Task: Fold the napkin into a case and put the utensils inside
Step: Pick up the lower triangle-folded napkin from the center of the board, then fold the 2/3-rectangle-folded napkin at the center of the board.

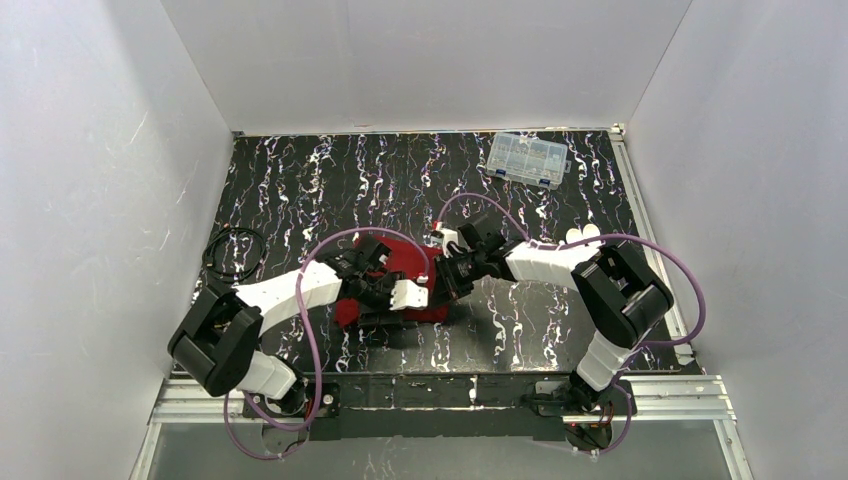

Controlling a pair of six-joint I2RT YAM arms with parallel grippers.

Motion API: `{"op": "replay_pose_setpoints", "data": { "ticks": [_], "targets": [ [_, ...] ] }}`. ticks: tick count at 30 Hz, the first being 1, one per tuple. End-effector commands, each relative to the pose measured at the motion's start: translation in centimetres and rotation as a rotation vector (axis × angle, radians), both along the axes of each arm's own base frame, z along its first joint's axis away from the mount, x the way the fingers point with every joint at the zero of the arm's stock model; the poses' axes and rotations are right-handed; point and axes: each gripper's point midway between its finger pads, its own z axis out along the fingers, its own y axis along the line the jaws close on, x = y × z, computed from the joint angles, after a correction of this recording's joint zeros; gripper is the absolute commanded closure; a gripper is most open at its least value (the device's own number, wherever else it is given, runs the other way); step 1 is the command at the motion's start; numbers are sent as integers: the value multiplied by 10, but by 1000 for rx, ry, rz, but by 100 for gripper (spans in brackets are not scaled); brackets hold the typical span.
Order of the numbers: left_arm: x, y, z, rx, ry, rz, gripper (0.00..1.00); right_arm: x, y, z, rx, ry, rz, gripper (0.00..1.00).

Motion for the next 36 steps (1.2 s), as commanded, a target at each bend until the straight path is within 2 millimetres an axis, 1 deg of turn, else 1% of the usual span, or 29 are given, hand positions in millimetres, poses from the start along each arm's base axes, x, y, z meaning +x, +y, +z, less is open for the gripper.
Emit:
{"op": "replay_pose_setpoints", "data": {
  "ticks": [1,6,9,15,17,21,26,29,33,36],
  "targets": [
    [12,-1,5,18,-46,-9,43,10,-4,11,42,-30,-50,82],
    [11,-1,9,14,-19,-26,47,13,-11,6,28,-22,-82,78],
    [8,1,10,19,51,-22,47,13,-13,4,21,-22,-92,77],
    [11,-1,25,-18,203,-10,50,15,-18,4,14,-22,-111,75],
    [12,0,27,-8,237,-12,55,15,-17,6,18,-14,-115,75],
    [19,0,24,18,268,-6,67,20,-12,13,47,-31,-116,73],
    [24,-4,21,30,303,12,77,23,-11,16,52,-34,-127,69],
    [27,-5,18,35,298,5,82,27,-11,19,55,-48,-137,63],
    [31,-5,16,41,296,5,84,37,-15,25,52,-94,-170,45],
    [34,-7,16,39,297,9,84,53,-25,41,67,-199,-244,37]
  ]
}}
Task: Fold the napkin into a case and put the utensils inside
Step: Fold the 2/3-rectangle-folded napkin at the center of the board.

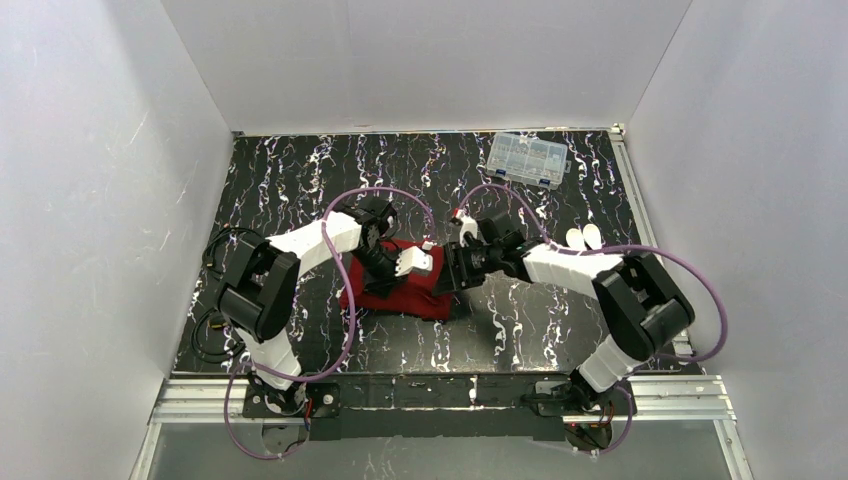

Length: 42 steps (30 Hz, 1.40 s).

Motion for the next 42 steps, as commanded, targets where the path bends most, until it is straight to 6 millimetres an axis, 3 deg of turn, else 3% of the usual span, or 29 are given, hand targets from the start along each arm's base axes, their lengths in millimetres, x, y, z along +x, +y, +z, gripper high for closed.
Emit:
{"op": "replay_pose_setpoints", "data": {
  "ticks": [1,5,9,14,22,31,36,42],
  "targets": [
    [3,-5,6,-18,19,-3,85,33,-8,44,60,-210,-107,34],
    [7,-7,5,-13,26,3,85,45,-22,64,61,-325,-183,31],
    [8,-8,3,-9,33,6,86,29,-29,70,92,-340,-162,43],
    [8,-7,1,-4,38,6,86,-1,-36,51,115,-224,-178,47],
    [12,-6,-2,10,43,25,86,-28,-11,32,147,-186,-166,54],
    [15,-6,-3,25,67,56,91,-15,-5,17,89,-252,-202,63],
    [15,-5,-4,26,76,55,94,-12,-12,24,69,-280,-226,58],
    [15,-6,-4,28,87,62,100,-13,-13,10,53,-247,-247,57]
  ]
}}
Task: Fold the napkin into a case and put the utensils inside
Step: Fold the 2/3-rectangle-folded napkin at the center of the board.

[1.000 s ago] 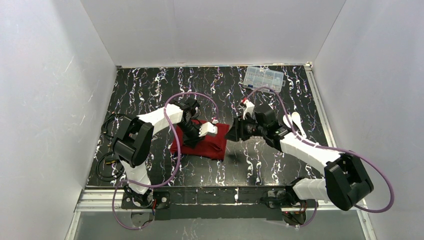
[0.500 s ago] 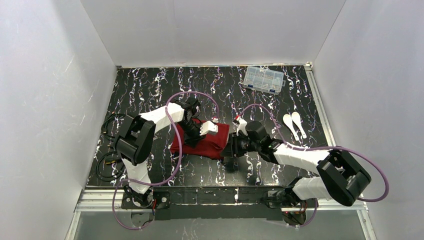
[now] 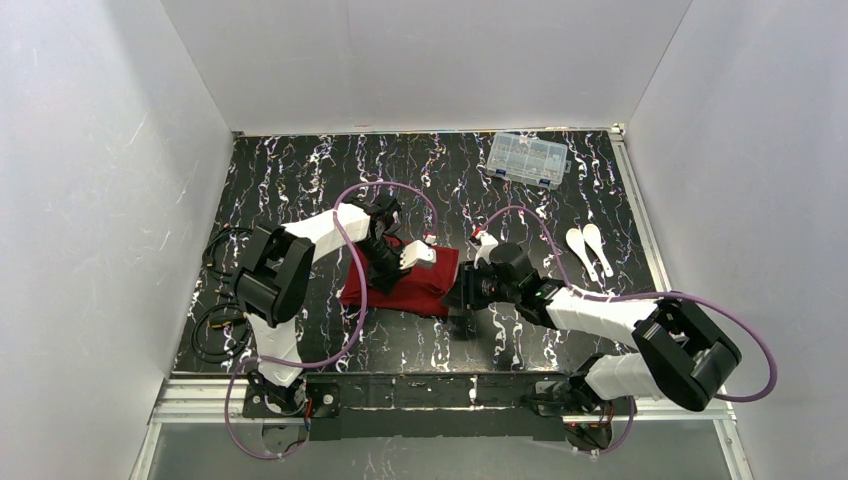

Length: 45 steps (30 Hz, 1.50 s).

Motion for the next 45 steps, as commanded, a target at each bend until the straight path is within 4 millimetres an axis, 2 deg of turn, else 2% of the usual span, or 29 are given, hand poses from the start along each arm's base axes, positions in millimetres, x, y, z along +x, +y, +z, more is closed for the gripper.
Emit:
{"op": "replay_pose_setpoints", "data": {
  "ticks": [1,4,7,14,20,26,28,31,38,43,45],
  "targets": [
    [3,-3,8,-16,14,13,100,7,5,1,23,-17,-19,57],
    [4,-3,8,-13,13,16,100,7,12,0,42,-3,-2,58],
    [5,-4,7,-9,19,21,100,9,18,1,57,3,6,64],
    [6,-5,5,-13,22,18,100,15,18,-1,59,1,-31,93],
    [9,-5,2,-10,10,4,100,18,24,2,103,20,-39,96],
    [11,-8,2,-11,0,-10,100,26,20,-18,55,65,-94,93],
    [10,-8,3,-11,-2,-22,100,31,14,-27,7,75,-138,88],
    [8,-6,2,-4,-2,-39,100,37,7,-30,-34,58,-170,79],
    [9,-6,2,13,25,-50,100,43,-1,-22,-80,-4,-174,57],
    [10,-7,1,23,52,-50,100,41,-13,-10,-106,-46,-191,54],
    [10,-8,1,24,61,-43,100,41,-17,7,-75,-83,-203,55]
  ]
}}
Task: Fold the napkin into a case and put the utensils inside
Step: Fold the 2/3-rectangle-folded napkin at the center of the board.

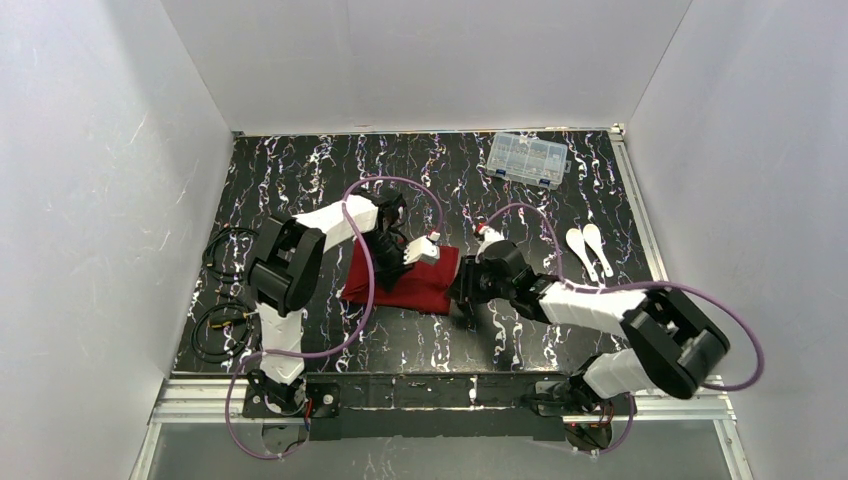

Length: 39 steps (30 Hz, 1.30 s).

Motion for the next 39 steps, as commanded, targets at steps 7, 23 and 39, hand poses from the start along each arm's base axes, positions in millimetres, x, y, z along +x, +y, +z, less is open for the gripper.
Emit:
{"op": "replay_pose_setpoints", "data": {
  "ticks": [7,23,39],
  "targets": [
    [-1,-5,4,-4,39,-7,100,-15,10,59,226,-125,79,68],
    [-2,-6,4,1,80,-16,100,24,38,29,384,6,162,78],
    [9,-5,18,34,74,-1,80,20,20,-32,339,103,70,82]
  ]
}}
